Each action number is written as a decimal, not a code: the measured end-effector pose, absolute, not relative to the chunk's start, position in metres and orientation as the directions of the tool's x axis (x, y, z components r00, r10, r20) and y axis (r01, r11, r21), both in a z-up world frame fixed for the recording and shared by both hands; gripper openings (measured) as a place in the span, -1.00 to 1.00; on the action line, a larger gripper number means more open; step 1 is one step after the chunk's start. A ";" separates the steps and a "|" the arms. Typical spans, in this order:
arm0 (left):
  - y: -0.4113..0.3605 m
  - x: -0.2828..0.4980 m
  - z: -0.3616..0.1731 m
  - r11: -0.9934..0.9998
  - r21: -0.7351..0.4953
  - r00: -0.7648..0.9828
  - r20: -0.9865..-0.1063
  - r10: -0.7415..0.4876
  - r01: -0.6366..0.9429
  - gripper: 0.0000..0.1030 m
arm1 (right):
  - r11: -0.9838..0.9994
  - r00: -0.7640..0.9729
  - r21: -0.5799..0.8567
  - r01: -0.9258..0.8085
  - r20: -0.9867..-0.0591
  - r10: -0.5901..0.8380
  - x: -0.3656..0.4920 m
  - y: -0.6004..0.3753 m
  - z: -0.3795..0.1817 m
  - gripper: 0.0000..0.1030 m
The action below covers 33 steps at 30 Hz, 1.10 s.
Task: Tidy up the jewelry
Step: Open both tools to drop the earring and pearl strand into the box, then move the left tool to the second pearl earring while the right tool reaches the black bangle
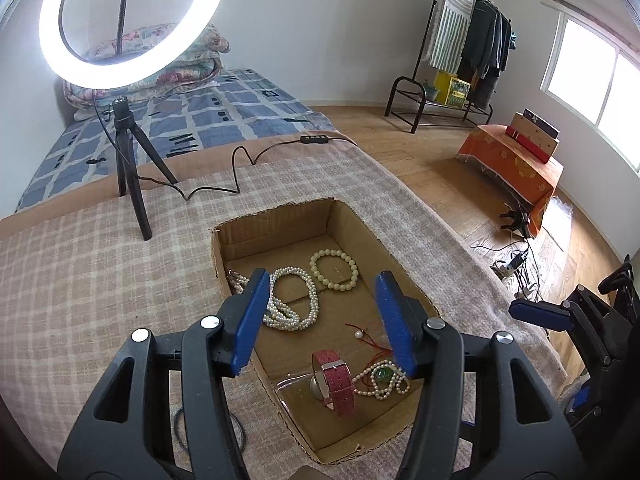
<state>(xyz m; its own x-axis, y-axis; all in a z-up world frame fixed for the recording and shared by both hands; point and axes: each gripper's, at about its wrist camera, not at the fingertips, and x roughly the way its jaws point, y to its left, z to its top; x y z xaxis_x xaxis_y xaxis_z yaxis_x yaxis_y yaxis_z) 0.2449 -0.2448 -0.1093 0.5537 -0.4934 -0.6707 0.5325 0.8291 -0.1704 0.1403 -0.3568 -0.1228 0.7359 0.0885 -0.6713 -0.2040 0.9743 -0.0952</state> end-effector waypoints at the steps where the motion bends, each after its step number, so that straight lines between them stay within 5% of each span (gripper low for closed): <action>1: -0.244 0.243 -0.107 0.830 -0.171 0.557 -0.667 -0.494 0.531 0.11 | 0.975 0.738 -0.095 -0.203 -0.669 0.089 0.140 -0.356 -0.122 0.84; 33: -0.168 0.188 -0.039 0.852 -0.121 0.660 -0.580 -0.478 0.510 0.12 | 0.973 0.791 -0.074 -0.218 -0.597 0.132 0.095 -0.317 -0.074 0.91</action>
